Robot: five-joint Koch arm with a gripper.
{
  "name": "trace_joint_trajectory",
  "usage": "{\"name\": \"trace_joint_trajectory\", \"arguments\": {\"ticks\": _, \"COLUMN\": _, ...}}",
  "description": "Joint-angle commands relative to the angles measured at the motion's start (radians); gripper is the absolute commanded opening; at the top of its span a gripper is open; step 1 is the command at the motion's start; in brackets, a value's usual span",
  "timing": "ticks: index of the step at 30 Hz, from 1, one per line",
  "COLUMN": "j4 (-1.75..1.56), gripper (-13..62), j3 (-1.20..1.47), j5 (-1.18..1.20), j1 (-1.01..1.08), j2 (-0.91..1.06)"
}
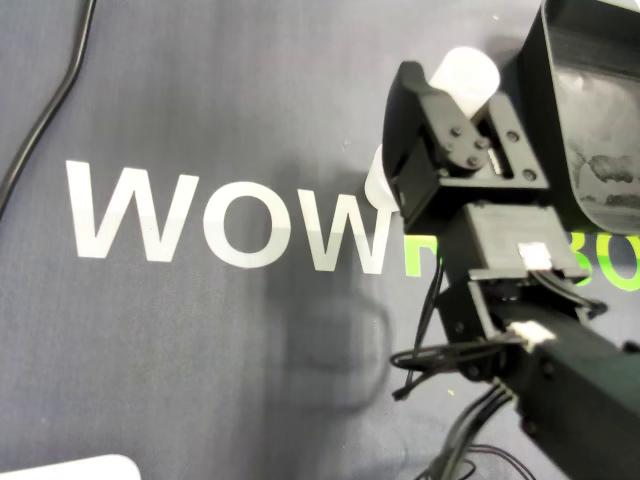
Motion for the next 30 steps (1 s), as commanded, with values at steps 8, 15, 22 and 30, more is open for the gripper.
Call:
{"name": "trace_joint_trajectory", "arguments": {"ticks": 8, "j4": -0.089, "gripper": 20.7, "j3": 0.003, "j5": 0.006, "j1": -0.002, "j2": 0.015}}
{"name": "trace_joint_trajectory", "arguments": {"ticks": 15, "j4": -0.133, "gripper": 24.4, "j3": -0.014, "j5": 0.034, "j1": -0.003, "j2": 0.092}}
{"name": "trace_joint_trajectory", "arguments": {"ticks": 22, "j4": -0.071, "gripper": 24.3, "j3": -0.072, "j5": 0.166, "j1": 0.003, "j2": 0.244}}
{"name": "trace_joint_trajectory", "arguments": {"ticks": 30, "j4": 0.563, "gripper": 24.3, "j3": -0.296, "j5": 0.841, "j1": 0.034, "j2": 0.502}}
